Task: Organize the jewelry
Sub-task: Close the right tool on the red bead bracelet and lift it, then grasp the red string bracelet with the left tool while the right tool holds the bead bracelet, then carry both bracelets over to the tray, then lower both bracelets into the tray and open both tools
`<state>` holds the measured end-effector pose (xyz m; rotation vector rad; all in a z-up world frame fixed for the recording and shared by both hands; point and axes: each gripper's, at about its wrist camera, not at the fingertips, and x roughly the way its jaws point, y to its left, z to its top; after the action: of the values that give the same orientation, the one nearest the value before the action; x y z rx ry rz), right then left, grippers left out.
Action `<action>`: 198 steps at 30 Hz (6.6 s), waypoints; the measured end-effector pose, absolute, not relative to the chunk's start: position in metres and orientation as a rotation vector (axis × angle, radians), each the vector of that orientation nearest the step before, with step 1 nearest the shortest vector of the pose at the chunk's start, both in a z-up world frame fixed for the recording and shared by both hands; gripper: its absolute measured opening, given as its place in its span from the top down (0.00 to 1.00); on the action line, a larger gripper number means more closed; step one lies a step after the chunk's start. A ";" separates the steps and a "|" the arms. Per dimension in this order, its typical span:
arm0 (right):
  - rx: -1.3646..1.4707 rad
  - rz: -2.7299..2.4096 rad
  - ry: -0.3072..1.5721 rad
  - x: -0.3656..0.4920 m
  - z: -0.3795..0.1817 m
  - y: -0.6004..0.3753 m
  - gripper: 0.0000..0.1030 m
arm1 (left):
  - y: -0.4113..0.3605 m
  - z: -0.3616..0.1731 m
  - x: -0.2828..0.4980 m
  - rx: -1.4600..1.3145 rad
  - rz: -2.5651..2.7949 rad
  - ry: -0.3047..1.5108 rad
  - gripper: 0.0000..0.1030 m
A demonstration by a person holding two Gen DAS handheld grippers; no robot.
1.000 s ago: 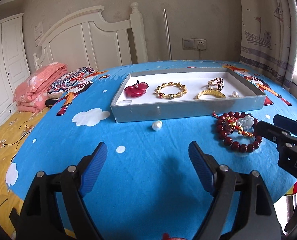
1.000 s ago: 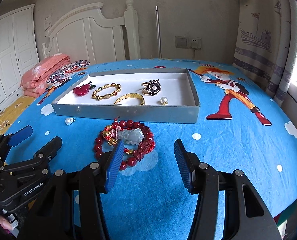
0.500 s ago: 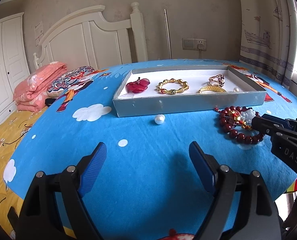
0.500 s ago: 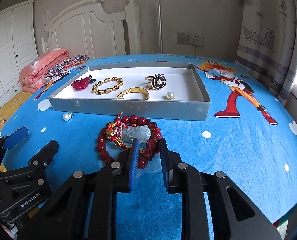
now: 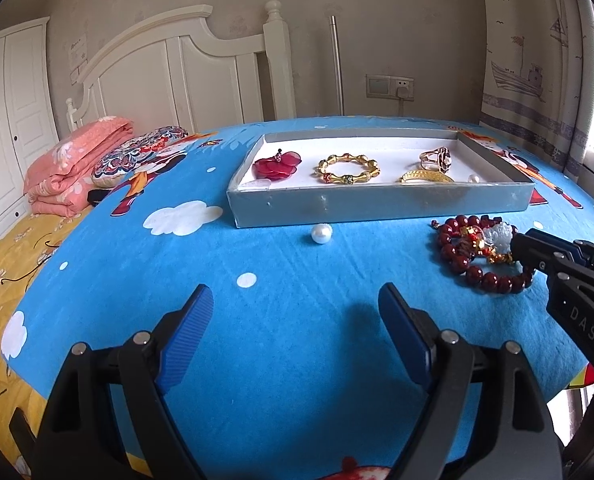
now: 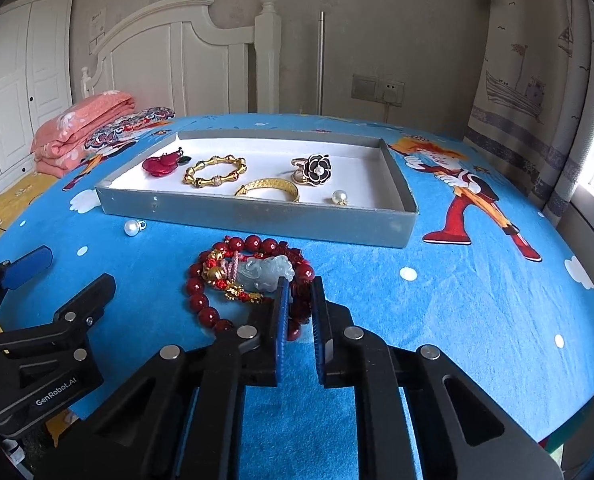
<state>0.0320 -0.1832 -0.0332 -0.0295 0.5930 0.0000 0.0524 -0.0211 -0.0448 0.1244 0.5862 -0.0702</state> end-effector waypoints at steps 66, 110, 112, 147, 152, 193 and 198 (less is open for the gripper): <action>0.131 0.083 0.447 -0.025 0.007 -0.241 0.89 | -0.125 -0.035 0.068 0.150 -0.311 0.641 0.85; 0.062 0.119 0.396 -0.041 0.029 -0.205 0.88 | -0.070 0.020 0.009 0.093 -0.267 0.446 0.90; 0.054 0.120 0.395 -0.041 0.029 -0.200 0.88 | -0.064 0.019 0.007 0.087 -0.253 0.443 0.90; -0.005 0.070 0.431 -0.020 0.027 -0.174 0.88 | -0.031 0.030 -0.009 0.064 -0.108 0.373 0.90; -0.012 0.067 0.433 -0.013 0.026 -0.172 0.88 | -0.031 0.029 -0.001 0.068 -0.103 0.382 0.90; -0.123 -0.046 0.448 0.142 0.057 -0.184 0.88 | -0.056 0.050 0.179 0.059 -0.023 0.529 0.90; -0.132 -0.050 0.488 0.164 0.046 -0.182 0.88 | -0.062 0.042 0.202 0.082 0.005 0.551 0.89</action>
<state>0.1642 -0.1816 0.0460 -0.1318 0.4883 -0.0505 0.2023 -0.0620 0.0417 0.0816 0.5513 0.0047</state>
